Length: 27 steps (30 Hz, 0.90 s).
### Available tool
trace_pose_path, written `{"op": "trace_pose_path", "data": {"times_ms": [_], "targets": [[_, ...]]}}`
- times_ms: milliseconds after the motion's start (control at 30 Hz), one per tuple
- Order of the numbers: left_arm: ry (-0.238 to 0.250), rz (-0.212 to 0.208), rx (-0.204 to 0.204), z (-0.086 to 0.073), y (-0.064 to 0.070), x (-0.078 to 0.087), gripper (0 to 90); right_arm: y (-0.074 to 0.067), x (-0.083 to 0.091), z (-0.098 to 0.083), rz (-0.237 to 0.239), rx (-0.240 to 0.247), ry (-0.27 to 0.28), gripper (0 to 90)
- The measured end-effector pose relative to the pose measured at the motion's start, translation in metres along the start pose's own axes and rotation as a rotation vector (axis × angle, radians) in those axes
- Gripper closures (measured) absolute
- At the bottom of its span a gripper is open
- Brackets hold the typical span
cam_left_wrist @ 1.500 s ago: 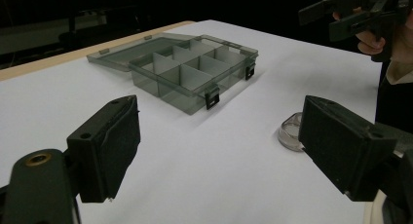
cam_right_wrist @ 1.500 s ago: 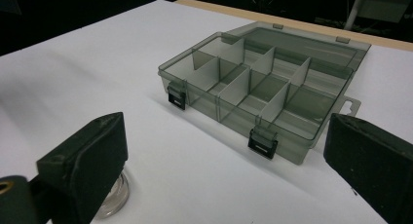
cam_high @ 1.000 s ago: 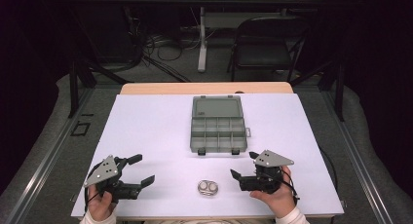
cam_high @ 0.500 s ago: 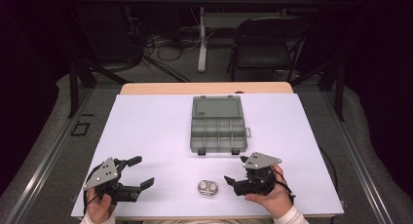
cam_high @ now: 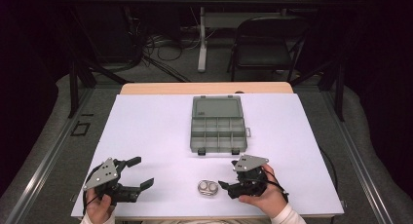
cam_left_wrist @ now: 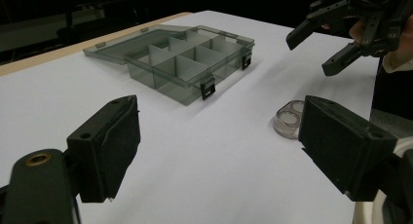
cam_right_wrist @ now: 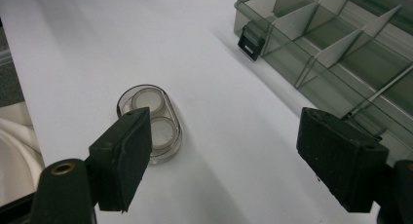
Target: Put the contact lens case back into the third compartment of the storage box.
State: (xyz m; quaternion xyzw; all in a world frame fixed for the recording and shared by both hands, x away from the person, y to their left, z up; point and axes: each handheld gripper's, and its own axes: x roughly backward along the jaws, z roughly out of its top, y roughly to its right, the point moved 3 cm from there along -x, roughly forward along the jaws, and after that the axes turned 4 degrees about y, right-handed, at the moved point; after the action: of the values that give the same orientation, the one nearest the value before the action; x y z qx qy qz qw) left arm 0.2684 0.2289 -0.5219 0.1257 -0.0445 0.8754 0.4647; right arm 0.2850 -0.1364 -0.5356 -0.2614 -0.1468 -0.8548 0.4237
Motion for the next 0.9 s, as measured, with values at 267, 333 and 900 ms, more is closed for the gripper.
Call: {"op": "trace_pose_path", "data": {"times_ms": [267, 333, 900], "targets": [[-0.001, -0.004, 0.001, 0.0000, 0.0004, -0.0009, 15.9, -0.0049, -0.0048, -0.0018, 0.035, 0.039, -0.043, 24.2], [-0.002, -0.005, 0.001, -0.0001, 0.0004, -0.0010, 15.8, -0.0056, -0.0052, -0.0019, 0.039, 0.050, -0.052, 24.8], [-0.012, 0.000, -0.004, -0.0005, 0.0006, -0.0019, 15.8, -0.0080, -0.0098, 0.0033, 0.089, 0.107, -0.094, 32.7]]}}
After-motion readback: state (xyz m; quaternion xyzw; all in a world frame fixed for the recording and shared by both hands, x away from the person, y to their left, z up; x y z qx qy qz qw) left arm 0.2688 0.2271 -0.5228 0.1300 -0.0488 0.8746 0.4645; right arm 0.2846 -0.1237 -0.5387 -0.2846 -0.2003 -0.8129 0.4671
